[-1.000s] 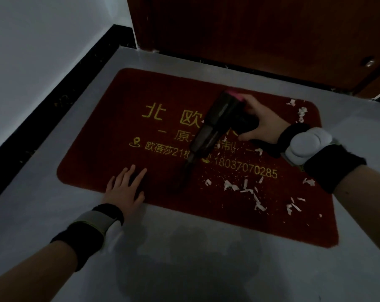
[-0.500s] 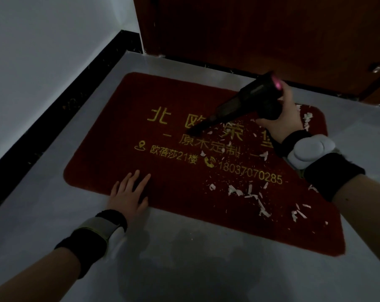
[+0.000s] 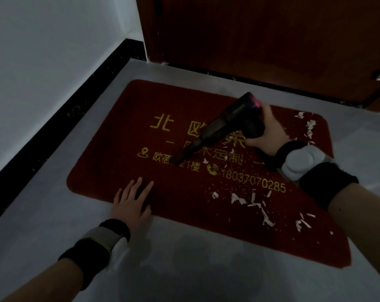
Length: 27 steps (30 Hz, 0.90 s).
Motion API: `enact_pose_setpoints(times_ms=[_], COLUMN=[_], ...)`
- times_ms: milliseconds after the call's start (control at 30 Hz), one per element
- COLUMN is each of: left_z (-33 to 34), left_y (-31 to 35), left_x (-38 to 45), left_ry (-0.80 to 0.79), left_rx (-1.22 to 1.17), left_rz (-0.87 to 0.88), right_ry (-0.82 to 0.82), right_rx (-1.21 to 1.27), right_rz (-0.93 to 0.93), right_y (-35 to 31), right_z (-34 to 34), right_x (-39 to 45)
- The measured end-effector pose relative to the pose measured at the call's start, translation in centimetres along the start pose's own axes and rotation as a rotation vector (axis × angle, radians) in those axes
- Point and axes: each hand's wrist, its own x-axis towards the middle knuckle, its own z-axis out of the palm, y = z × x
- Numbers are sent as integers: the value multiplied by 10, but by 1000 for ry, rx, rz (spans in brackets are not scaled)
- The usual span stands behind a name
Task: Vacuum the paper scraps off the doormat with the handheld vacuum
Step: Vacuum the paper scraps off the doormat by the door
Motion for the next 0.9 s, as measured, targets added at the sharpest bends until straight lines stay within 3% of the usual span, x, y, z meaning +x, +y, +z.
enact_pose_setpoints(times_ms=[133,267,367,500,667,900], left_z=[-2,-1,1,-9,-20,-14], left_y=[-2,-8,-14,-17,-24,-46], left_x=[2,-2,-3,-1,0,-10], left_ry=[-4,9,5,30,159,127], left_rx=[-5,3,5,-86,-275,-232], left_rz=[13,24,39,49,25,8], right_ry=[-155,-122,-24,224,512,522], right_rx=[-5,-59,-130,-173,-250,-313], right_rz=[-141,-184,-142,23,128,148], right_y=[-5,-14,-17,-12,-22,-52], right_z=[21,19,16,11,19,44], right_x=[-7,-2,6,26,55,83])
